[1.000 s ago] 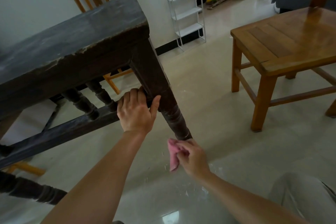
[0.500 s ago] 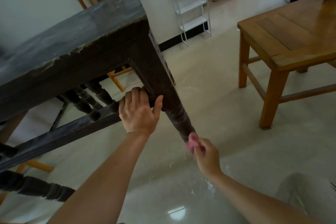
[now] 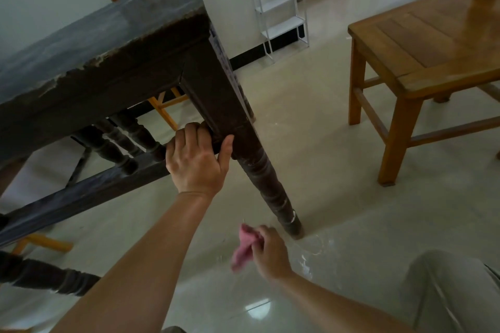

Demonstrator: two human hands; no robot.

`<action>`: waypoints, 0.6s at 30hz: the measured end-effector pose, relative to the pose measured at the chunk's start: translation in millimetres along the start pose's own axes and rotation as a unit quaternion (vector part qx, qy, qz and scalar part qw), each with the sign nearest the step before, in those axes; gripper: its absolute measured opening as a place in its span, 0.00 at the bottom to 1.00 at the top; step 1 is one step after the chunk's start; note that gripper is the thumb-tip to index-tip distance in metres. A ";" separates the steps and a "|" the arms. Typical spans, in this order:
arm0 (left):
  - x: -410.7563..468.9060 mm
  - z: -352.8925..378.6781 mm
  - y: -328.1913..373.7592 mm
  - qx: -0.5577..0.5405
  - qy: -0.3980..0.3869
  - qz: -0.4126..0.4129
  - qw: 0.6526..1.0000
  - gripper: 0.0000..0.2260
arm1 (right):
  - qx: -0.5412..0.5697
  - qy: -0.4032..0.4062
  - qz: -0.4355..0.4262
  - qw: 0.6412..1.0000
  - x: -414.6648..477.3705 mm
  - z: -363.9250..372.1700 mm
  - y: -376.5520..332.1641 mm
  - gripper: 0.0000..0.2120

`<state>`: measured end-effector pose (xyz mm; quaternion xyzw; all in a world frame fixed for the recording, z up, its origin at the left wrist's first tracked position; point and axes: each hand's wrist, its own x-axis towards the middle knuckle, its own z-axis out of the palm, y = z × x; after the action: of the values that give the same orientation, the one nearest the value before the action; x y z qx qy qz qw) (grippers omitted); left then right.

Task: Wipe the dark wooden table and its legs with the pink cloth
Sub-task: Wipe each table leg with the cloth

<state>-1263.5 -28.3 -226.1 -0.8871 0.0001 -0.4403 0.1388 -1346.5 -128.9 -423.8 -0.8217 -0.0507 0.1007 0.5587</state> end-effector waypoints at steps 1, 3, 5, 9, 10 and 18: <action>-0.1 0.1 0.4 -0.002 -0.001 0.000 1.000 0.24 | -0.008 -0.008 0.008 1.000 -1.8 -4.7 5.5 0.04; 0.6 0.8 0.0 0.000 0.005 0.001 1.000 0.24 | 0.008 0.045 0.040 0.998 16.0 -30.5 10.3 0.04; 1.1 1.9 -1.3 0.005 0.013 0.001 1.000 0.24 | 0.002 0.124 0.067 0.990 44.6 -66.4 9.7 0.07; 0.2 3.1 0.0 0.007 0.022 0.002 1.000 0.24 | 0.067 0.130 0.104 0.984 102.7 -106.9 7.0 0.10; 0.2 2.9 0.6 0.009 0.022 0.001 1.000 0.24 | 0.102 0.108 0.116 0.982 107.2 -101.0 5.3 0.10; 0.3 4.0 -0.1 0.012 0.031 0.008 0.999 0.23 | 0.157 0.083 0.118 0.977 24.9 -18.5 24.8 0.13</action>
<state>-1260.2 -27.3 -228.1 -0.8713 0.0058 -0.4661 0.1532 -1318.9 -150.1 -443.0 -0.7291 0.1098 0.1045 0.6674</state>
